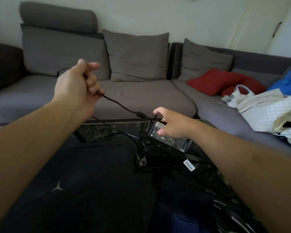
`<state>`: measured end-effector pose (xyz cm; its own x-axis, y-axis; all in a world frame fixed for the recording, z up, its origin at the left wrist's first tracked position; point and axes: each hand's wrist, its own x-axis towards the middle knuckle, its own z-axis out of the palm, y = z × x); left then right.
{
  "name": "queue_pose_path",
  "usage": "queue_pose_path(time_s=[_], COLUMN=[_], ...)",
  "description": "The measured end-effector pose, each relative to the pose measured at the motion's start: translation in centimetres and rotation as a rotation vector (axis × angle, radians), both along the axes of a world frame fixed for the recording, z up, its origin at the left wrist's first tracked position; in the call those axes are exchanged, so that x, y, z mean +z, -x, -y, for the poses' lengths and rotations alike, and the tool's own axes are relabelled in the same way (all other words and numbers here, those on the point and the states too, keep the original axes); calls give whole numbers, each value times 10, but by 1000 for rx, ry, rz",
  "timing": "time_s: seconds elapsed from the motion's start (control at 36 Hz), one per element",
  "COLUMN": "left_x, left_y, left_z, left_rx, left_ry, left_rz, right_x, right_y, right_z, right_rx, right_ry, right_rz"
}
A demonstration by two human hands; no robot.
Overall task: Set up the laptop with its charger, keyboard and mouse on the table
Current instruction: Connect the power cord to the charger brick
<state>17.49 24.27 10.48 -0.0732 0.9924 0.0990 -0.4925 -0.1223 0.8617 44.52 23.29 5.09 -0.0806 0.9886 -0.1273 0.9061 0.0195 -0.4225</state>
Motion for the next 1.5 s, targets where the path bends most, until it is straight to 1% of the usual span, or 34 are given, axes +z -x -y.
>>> queue_pose_path(time_s=[0.06,0.14,0.19,0.22,0.31,0.33,0.42,0.47,0.56,0.67,0.72,0.81,0.86,0.92,1.03,1.06,1.11,1.19,1.28,1.33,1.39,1.42,1.5], left_x=[-2,-14,-28,-36,-60,-69,-90,-95,-98,-106,-108,-110,-112,-113,-101,-98,-92,-92,-104,-113,-120,-123,-127], left_y=[2,3,3,2,-5,-8,-20,-28,-47,-73,-83,-90,-92,-89,-71,-65,-59,-60,-69,-75,-78,-77,-78], left_z=[1,6,13,17,27,27,23,22,21,12,9,5,4,-1,-14,-16,-18,-16,-16,-14,-13,-15,-19], left_rx=[-8,7,-10,-32,-126,-158,-213,-231,-250,-250,-202,-127,-95,-49,145,169,153,46,-77,-174,-168,-140,-80], left_ry=[-45,-106,-146,-156,-147,-131,-56,-56,-91,-96,-89,-103,-87,-43,41,56,61,15,-2,-45,-80,-78,-47], left_rz=[-133,-353,-500,-605,-918,-987,-1093,-1235,-1506,-1790,-1895,-1962,-1945,-1840,-1600,-1557,-1537,-1579,-1563,-1682,-1814,-1851,-1899], right_x=[-2,-9,-14,-16,-21,-21,-19,-14,-10,-11,-14,-16,-15,-13,-8,-7,-6,-5,-4,-5,-6,-7,-11], right_y=[0,-1,2,3,3,1,-5,-8,-12,-13,-13,-14,-18,-23,-33,-36,-41,-41,-34,-29,-25,-24,-24], right_z=[1,-1,-1,-2,-8,-9,-8,-3,2,6,8,11,12,14,17,16,16,16,16,17,18,18,19], right_rx=[-32,-76,-65,-53,-39,-40,-4,31,85,115,128,136,122,119,116,112,112,129,151,170,179,180,184], right_ry=[39,97,111,103,18,-9,-47,-42,-19,-24,-29,-57,-78,-91,-97,-103,-117,-123,-115,-103,-98,-99,-96], right_rz=[4,79,107,108,41,7,-167,-271,-306,-298,-294,-297,-304,-316,-331,-332,-353,-388,-398,-398,-379,-364,-331])
